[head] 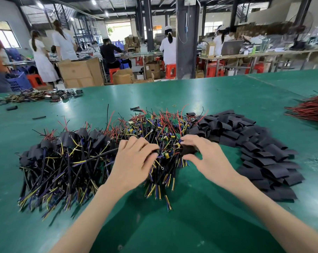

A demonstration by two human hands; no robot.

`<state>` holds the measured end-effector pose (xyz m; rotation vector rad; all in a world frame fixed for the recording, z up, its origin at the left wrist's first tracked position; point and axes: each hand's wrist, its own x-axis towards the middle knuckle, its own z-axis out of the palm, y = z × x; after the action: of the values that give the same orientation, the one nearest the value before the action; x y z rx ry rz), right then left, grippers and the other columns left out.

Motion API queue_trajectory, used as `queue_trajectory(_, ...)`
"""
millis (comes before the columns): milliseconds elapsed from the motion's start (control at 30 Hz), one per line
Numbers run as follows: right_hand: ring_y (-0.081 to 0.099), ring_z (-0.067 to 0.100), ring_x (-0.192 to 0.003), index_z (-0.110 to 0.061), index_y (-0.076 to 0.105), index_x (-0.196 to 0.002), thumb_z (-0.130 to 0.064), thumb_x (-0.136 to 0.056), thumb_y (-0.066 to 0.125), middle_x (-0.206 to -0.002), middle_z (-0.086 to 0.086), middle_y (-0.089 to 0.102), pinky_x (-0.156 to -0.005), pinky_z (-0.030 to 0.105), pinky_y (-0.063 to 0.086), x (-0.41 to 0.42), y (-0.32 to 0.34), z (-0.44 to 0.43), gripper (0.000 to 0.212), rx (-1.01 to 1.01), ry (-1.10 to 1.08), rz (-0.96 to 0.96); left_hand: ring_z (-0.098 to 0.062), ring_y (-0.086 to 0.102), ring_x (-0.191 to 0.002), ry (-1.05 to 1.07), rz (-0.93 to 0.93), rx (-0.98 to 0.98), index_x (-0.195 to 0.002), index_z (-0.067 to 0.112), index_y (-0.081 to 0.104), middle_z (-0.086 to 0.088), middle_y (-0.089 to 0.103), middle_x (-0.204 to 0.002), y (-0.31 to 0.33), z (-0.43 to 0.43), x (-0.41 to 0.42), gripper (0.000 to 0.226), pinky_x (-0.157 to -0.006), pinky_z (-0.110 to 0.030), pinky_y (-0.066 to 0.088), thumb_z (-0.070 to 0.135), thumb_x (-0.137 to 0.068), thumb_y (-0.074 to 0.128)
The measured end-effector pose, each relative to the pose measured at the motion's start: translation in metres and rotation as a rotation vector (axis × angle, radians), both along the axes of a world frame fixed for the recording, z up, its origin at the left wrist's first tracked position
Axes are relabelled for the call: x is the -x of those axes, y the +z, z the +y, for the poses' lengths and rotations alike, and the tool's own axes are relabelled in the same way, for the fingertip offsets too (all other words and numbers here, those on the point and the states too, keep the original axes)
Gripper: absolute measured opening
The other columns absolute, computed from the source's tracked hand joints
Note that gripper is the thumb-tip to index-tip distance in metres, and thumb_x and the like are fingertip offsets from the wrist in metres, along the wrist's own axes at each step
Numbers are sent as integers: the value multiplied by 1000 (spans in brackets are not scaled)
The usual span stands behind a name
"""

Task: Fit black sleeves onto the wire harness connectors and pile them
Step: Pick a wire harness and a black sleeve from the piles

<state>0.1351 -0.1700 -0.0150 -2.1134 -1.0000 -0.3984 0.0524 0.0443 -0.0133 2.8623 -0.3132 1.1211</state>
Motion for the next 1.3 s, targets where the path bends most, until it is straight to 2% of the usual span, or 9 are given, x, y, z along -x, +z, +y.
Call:
queue_trajectory(100,55,22,-91,-12,57,-110,-14,-77,74,-101,1,68,-81,20,31,6,-5,5,37,121,10,-204,-18,38,-92,-66,180,15,-125,22,48,2,49,-108,-7,-14,3,61,-73,-29,19,7,-66,48)
queue_trajectory(200,56,26,-93,-13,55,-107,-17,-81,71,-100,3,65,-83,24,34,9,-7,9,30,142,22,-174,-18,35,-108,-135,289,118,-137,22,28,2,31,-129,-15,-23,-1,86,-87,-30,31,-10,-59,42)
queue_trajectory(300,57,22,-96,-14,54,-106,-17,-82,70,-102,1,63,-86,34,44,9,-8,8,29,114,40,-95,-10,45,-102,-236,286,252,-136,5,35,-3,26,-137,-16,-23,-5,67,-97,-24,42,-21,-76,52)
queue_trajectory(467,57,21,-95,-12,58,-107,-14,-81,71,-101,0,62,-84,30,41,10,-9,10,29,87,63,-80,-6,51,-90,-229,194,281,-100,-2,62,-8,54,-108,-8,-23,-1,12,-90,-7,34,0,-89,58)
queue_trajectory(567,56,20,-90,-11,58,-107,-13,-81,71,-98,0,60,-82,29,41,12,-10,11,29,84,77,-93,-8,52,-79,-182,219,417,-99,4,65,-1,60,-93,-6,-26,1,10,-76,-9,35,6,-91,60)
queue_trajectory(733,49,9,-87,-7,60,-105,-8,-79,72,-90,-4,58,-76,27,41,13,-10,14,28,66,94,-168,8,55,-74,-123,225,689,-88,14,70,19,61,-76,-2,-30,2,8,-69,-5,37,10,-88,64)
queue_trajectory(900,47,7,-84,-5,61,-102,-6,-78,73,-87,-8,55,-76,22,40,14,-10,16,27,58,97,-196,2,55,-69,-109,253,821,-83,23,67,12,65,-74,0,-30,2,13,-65,-8,39,13,-89,63)
queue_trajectory(1000,47,7,-84,-7,61,-102,-7,-78,73,-88,-15,48,-76,19,38,14,-10,16,28,51,100,-176,-5,58,-73,-104,256,845,-86,17,70,8,68,-78,1,-30,3,9,-67,-9,40,13,-89,63)
queue_trajectory(1300,50,10,-82,-9,61,-101,-12,-81,71,-86,-8,55,-76,28,42,12,-12,15,23,74,114,-174,5,52,-62,-67,240,907,-86,18,71,14,64,-70,2,-28,2,8,-63,-8,38,18,-90,64)
